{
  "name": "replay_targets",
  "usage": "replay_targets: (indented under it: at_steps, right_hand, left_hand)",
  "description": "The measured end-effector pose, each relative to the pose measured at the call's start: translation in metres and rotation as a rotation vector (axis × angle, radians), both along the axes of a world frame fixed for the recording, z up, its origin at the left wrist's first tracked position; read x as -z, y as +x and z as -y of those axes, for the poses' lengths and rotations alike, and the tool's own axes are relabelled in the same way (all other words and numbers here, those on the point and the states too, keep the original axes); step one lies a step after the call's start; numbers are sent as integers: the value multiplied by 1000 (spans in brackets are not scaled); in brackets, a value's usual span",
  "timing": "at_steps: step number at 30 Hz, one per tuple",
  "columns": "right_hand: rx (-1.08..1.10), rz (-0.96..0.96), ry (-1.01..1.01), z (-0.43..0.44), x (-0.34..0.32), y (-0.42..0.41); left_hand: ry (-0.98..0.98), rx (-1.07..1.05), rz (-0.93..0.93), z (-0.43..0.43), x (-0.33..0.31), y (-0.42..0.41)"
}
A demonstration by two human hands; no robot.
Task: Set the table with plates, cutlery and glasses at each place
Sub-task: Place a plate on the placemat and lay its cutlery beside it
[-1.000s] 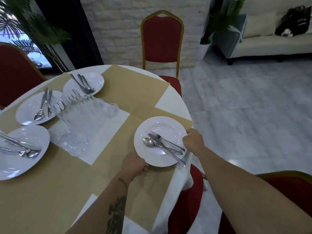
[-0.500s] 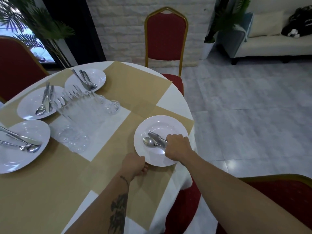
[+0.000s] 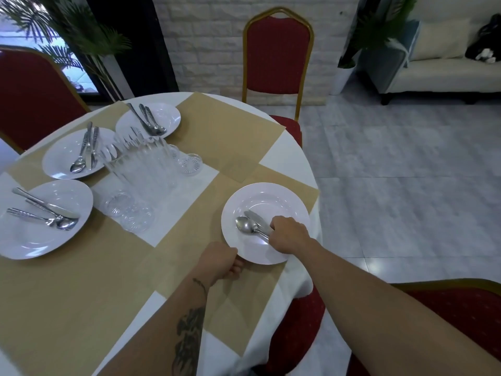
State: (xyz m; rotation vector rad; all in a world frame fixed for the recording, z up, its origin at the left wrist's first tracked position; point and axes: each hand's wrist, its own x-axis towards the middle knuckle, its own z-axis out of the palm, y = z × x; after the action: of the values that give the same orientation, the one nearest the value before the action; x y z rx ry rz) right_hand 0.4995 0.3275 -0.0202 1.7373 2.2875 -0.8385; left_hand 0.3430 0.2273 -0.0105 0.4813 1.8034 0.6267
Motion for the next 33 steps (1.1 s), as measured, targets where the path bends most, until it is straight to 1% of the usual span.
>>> replay_targets:
  at_steps: [3,6,10,13,16,18,21,26,33]
  right_hand:
    - [61,-81,-12,2,-5,-2]
    - [155,-194,-83,7,-13,-7]
    - [285,-391,-195,17,-20,-16]
    - [293,-506,-283,34,-24,-27]
    - [266,-555,-354,60,-25,-41]
    - [237,-550,-370,76,-21,-48]
    - [213,-472,-341,96,-12,-55]
    - [103,-318,-181,123,-7,-54]
    - [103,-182,-153,139,8,-52]
  left_hand:
    - [16,6,-15,3,1,-7]
    - [44,-10,-26,9,1,-18]
    - [76,-47,34,17,-6,-25]
    - [100,-142,132,20,-7,-26]
    - [149,-283,201,24,-12,-26]
    - [155,-347,186,28,-12,-30]
    - [119,-386,97,39,-6,-40]
    - [47,-360,85,64,6,-49]
    - [73,-325,21,100,22,-54]
